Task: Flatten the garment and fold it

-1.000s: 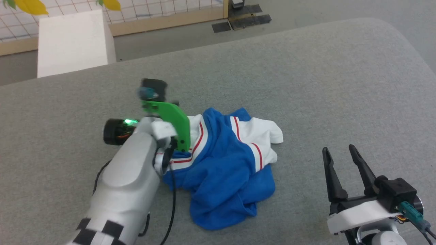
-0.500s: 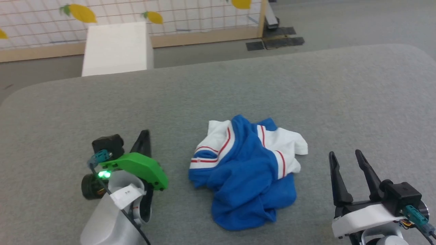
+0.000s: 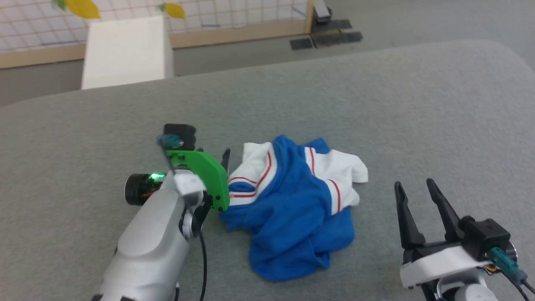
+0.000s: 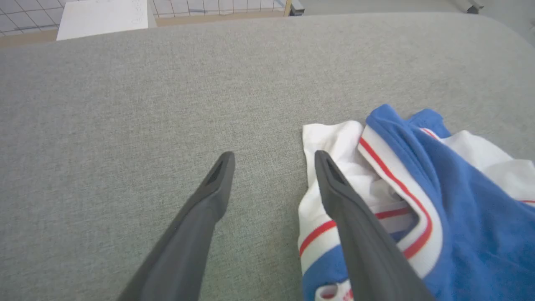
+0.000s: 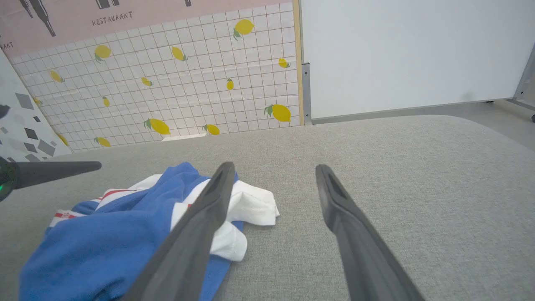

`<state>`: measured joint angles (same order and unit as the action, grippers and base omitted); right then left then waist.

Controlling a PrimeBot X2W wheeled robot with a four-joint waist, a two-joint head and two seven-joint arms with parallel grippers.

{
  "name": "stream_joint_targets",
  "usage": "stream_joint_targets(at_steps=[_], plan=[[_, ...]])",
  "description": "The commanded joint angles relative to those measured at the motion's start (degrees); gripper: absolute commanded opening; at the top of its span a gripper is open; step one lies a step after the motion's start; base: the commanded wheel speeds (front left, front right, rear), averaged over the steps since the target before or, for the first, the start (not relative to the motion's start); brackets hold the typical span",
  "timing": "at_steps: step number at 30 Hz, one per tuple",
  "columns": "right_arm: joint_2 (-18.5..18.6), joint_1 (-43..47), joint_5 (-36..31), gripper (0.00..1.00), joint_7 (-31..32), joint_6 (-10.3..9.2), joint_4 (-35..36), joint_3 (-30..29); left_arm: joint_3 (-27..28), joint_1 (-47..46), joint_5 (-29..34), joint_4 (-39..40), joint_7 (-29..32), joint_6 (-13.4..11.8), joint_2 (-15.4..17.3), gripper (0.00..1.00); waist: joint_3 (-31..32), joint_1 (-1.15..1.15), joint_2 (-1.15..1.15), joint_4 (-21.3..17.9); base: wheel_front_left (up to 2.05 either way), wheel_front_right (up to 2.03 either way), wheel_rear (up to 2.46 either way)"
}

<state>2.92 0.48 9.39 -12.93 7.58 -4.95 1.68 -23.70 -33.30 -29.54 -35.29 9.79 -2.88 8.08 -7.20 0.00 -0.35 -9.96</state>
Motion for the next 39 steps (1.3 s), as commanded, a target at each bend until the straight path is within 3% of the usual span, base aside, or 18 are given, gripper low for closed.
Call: stream_joint_targets(at_steps=[1, 8, 14, 16, 17, 18, 22, 33, 39], plan=[[-0.04, -1.23, 0.67, 1.0, -0.46, -0.09, -0.13, 0.18, -1.09, -1.81, 0.99, -2.01, 3.06, 0.49, 0.38, 1.0, -3.1, 0.0, 0.35, -3.33, 0.0, 0.0, 0.0], [-0.04, -2.4, 1.71, 1.0, -1.33, -0.09, -1.29, 0.28, -5.67, -6.83, 1.22, -9.56, 20.63, 3.15, 0.88, 1.0, -5.5, 0.0, 0.35, -6.58, 0.0, 0.0, 0.0], [-0.04, -2.63, 2.16, 1.0, -1.76, -0.09, -2.07, 0.3, -8.61, -6.74, -0.85, -11.24, 35.61, 6.56, 0.82, 1.0, -5.77, 0.0, 0.35, -7.24, 0.0, 0.0, 0.0], [-0.04, -2.7, 2.29, 1.0, -1.84, -0.09, -2.25, 0.27, -9.26, -6.41, -1.18, -10.21, 37.62, 7.15, 0.96, 0.23, -5.73, 0.0, 0.35, -7.18, 0.0, 0.0, 0.0], [-0.04, -2.79, 2.32, 1.0, -1.88, -0.09, -2.32, 0.31, -9.55, -6.12, -1.29, -9.55, 38.16, 7.38, 1.09, 0.0, -5.67, 0.0, 0.35, -7.11, 0.0, 0.0, 0.0], [-0.04, -2.89, 2.32, 1.0, -1.9, -0.09, -2.35, 0.39, -9.65, -5.81, -1.55, -8.99, 38.43, 7.6, 1.14, 0.0, -5.6, 0.0, 0.35, -7.07, 0.0, 0.0, 0.0], [-0.04, -3.17, 2.09, 1.0, -1.97, -0.09, -2.43, 0.47, -9.36, -5.23, -0.5, -5.51, 32.87, 6.96, 2.14, 0.0, -5.11, 0.0, 0.35, -6.62, 0.0, 0.0, 0.0], [-0.04, -1.05, 0.39, 1.0, -1.98, -0.09, -2.54, -0.63, 2.46, 0.3, -0.12, 2.59, -4.75, -4.18, 3.0, 0.0, -0.49, 0.0, 0.35, -2.5, 0.0, 0.0, 0.0], [-0.04, 0.54, -0.06, 1.0, -1.28, -0.09, -1.83, -0.98, 8.95, 12.25, -3.72, 7.63, -10.58, -8.9, 5.43, 0.0, 2.68, 0.0, 0.35, 0.64, 0.0, 0.0, 0.0]])
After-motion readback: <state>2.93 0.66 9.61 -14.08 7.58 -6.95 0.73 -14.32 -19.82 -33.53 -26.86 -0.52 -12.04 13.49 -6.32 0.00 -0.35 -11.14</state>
